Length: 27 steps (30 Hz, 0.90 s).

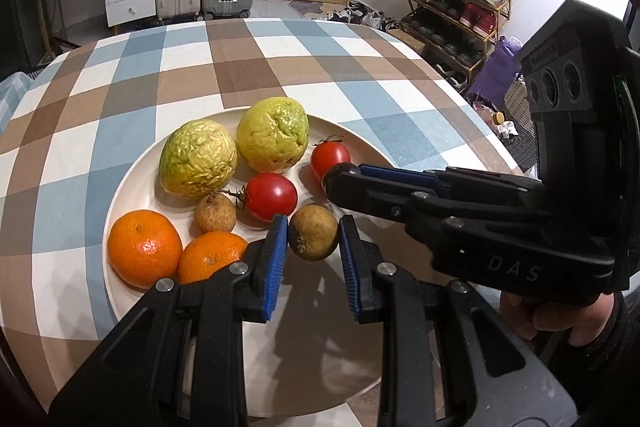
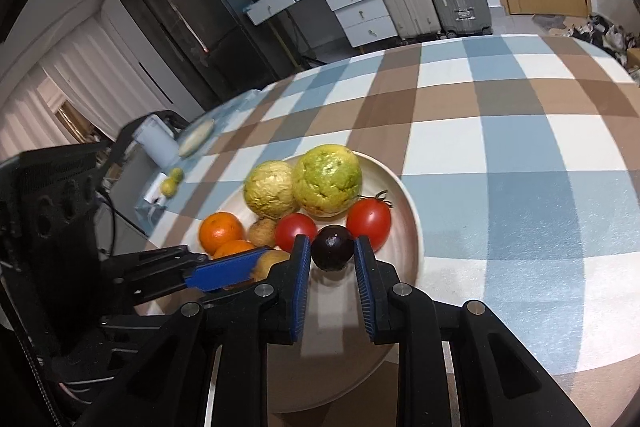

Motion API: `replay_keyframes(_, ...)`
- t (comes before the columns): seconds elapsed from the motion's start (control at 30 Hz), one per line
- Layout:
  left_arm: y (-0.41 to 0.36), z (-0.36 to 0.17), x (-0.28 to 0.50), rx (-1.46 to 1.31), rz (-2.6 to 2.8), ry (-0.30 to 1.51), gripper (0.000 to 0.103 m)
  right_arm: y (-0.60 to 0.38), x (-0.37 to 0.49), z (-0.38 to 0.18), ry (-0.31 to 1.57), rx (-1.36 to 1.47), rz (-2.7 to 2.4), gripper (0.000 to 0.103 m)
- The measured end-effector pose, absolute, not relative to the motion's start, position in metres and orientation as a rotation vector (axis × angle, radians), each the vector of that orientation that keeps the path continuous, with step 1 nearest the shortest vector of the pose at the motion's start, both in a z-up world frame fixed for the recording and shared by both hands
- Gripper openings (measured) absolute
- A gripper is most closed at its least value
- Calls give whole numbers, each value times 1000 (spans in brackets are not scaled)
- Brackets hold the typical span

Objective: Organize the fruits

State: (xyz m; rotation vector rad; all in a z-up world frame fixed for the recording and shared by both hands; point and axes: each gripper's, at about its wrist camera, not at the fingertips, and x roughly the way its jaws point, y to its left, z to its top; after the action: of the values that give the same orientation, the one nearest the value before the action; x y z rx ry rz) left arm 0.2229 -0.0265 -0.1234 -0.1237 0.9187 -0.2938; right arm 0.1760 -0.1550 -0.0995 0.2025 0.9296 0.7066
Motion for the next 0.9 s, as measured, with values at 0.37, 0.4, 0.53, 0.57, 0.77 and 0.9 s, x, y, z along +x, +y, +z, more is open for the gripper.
replay_keyframes(0.37, -23, -99, 202, -136, -285, 844, 53, -169, 167, -78, 873, 252, 697, 48)
replay_keyframes(0.4, -22, -96, 198, -139, -282, 834, 56, -171, 167, -74, 864, 256, 690, 52)
replay_keyframes(0.53, -17, -78, 180, -138, -249, 783, 70, -182, 154, -57, 811, 270, 651, 66)
replay_keyframes(0.57, -16, -75, 176, -139, -238, 772, 76, -185, 149, -53, 797, 271, 641, 70)
replay_keyframes(0.77, -5, -50, 148, -145, -162, 709, 84, -201, 119, -28, 706, 289, 607, 88)
replay_keyframes(0.9, 2, -37, 130, -152, -116, 683, 102, -209, 98, -11, 630, 293, 584, 97)
